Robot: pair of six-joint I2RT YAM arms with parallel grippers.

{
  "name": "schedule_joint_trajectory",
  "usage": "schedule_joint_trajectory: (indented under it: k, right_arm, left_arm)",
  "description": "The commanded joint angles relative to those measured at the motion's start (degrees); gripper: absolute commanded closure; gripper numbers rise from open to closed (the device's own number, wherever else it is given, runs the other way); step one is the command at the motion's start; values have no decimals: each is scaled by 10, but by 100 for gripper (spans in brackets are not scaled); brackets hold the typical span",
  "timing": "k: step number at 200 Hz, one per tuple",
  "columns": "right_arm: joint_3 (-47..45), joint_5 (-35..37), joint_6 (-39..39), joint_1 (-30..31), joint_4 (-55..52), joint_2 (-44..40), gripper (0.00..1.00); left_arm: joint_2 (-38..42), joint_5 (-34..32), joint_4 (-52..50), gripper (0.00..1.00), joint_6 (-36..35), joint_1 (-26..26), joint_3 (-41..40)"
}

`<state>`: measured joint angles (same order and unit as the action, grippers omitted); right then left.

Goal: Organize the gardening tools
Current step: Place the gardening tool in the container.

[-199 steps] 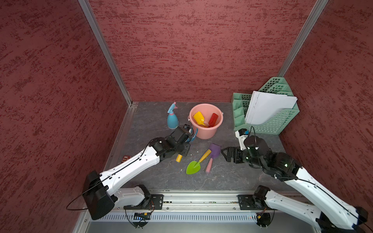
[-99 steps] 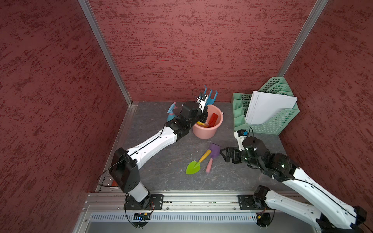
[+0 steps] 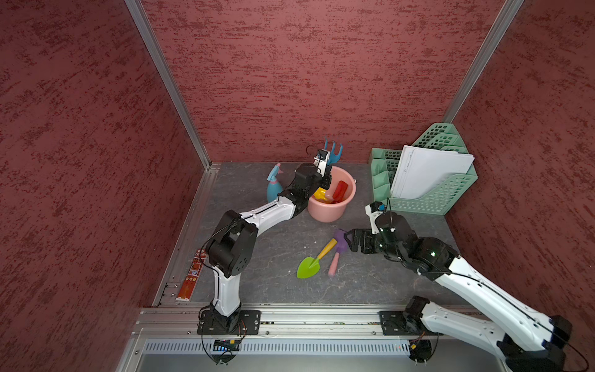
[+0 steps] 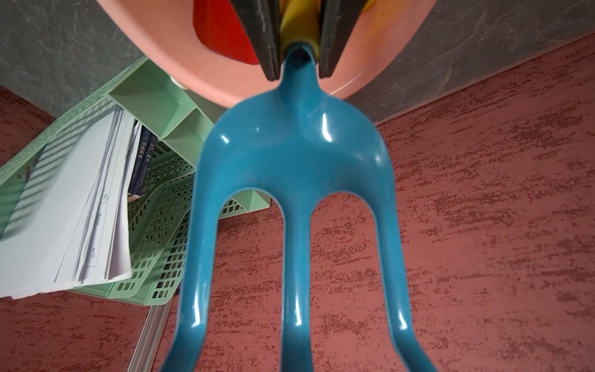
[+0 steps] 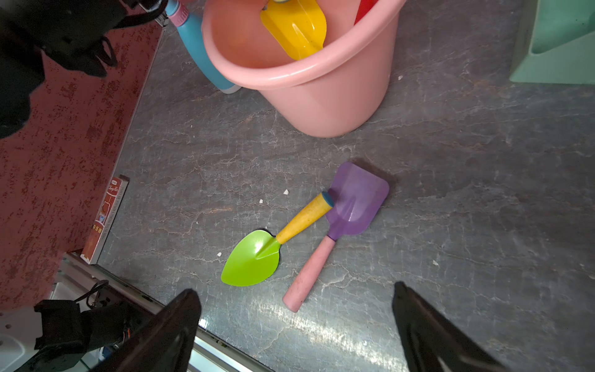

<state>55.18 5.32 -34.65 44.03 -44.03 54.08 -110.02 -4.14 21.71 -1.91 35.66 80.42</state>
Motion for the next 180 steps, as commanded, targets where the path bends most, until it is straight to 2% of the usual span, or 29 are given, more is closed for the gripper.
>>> schedule_joint_trajectory:
  k: [1, 23, 31, 50, 63, 73, 89, 113, 134, 180]
  right_arm:
    - [5, -2, 10, -9, 31, 10, 2]
    - [5, -8, 6, -12, 36, 17, 2]
    - [4, -8, 5, -12, 37, 18, 2]
    - [0, -9, 0, -13, 39, 16, 1]
    - [-4, -8, -3, -13, 39, 13, 1]
    - [-5, -8, -5, -14, 39, 10, 2]
    - [-8, -6, -8, -15, 36, 4, 2]
    - [-10, 3, -12, -18, 24, -13, 2]
    - [-11, 10, -17, -19, 10, -36, 1]
    - [-20, 16, -27, -22, -22, -79, 2]
  left_arm:
    - [-8, 0, 95, 100, 16, -2, -25]
    - [-12, -11, 115, 99, 21, -2, -45]
    - [-12, -11, 120, 88, 22, -2, -51]
    - [-5, -13, 127, 47, 24, -2, -67]
    - [8, -14, 126, 24, 26, -1, -77]
    - [21, -15, 124, 13, 27, 1, -87]
    - [52, -21, 105, 2, 17, 10, -101]
    - [120, -46, 62, 0, -22, 44, -136]
    - [193, -79, -23, 0, -42, 82, -173]
    - [336, -130, -243, 1, -12, 160, -242]
